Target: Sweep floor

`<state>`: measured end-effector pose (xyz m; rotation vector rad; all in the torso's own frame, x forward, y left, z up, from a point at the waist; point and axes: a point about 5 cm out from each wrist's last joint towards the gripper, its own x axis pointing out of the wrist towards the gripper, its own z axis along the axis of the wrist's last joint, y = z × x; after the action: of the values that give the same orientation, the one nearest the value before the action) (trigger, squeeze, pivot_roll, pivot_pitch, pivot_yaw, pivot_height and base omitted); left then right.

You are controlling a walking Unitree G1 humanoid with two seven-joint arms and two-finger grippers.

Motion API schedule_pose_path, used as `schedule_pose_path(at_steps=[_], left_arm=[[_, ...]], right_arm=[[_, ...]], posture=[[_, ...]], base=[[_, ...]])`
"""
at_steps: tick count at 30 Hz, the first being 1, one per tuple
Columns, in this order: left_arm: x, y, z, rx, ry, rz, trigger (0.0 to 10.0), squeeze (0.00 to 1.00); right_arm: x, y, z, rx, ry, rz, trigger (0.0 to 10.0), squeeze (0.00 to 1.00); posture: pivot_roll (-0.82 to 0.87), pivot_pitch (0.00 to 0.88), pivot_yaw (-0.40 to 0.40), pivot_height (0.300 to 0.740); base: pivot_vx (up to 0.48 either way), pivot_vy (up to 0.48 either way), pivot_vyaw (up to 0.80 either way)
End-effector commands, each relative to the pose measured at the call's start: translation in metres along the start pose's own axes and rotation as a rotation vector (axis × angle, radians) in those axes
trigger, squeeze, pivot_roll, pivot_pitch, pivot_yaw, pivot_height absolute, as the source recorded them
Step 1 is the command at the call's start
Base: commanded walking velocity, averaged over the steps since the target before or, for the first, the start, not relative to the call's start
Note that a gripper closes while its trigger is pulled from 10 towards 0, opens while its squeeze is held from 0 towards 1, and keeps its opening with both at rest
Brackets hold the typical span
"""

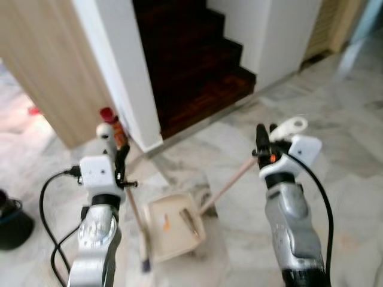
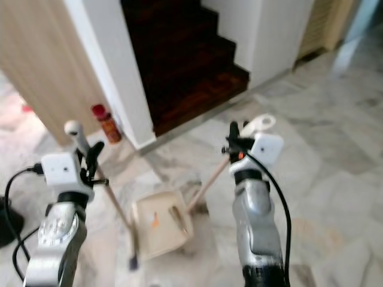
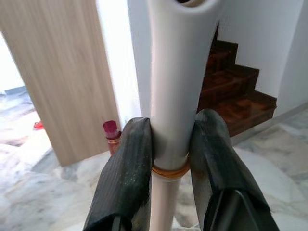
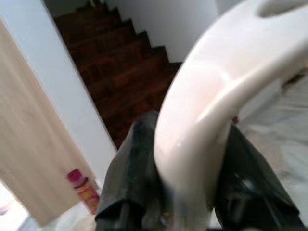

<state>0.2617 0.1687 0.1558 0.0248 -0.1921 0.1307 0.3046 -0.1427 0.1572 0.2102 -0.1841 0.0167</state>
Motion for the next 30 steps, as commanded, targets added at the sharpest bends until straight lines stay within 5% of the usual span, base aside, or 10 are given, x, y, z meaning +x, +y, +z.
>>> schedule_pose_path(at_steps=[1, 16, 30], left_arm=[[0.0017, 0.0010, 0.0123, -0.005, -0.058, -0.003, 10.0, 0.00], [0.0029, 0.0016, 0.0131, 0.001, -0.059, 0.001, 10.0, 0.00], [0.0065, 0.0005, 0.0136, 0.004, -0.065, 0.000, 10.0, 0.00]], right_arm=[[0.0034, 0.0090, 0.0136, 0.012, -0.062, 0.033, 10.0, 0.00], [0.0030, 0.0093, 0.0114, 0.015, -0.049, 0.036, 10.0, 0.00], [0.0094, 0.0113, 0.0182, 0.009, -0.075, 0.041, 10.0, 0.00]], posture=[[-0.06, 0.050, 0.039, 0.740], [-0.04, 0.076, 0.038, 0.740], [-0.08, 0.087, 0.043, 0.740]], base=[[0.000, 0.292, 0.56], [0.000, 0.294, 0.06], [0.000, 0.298, 0.44]])
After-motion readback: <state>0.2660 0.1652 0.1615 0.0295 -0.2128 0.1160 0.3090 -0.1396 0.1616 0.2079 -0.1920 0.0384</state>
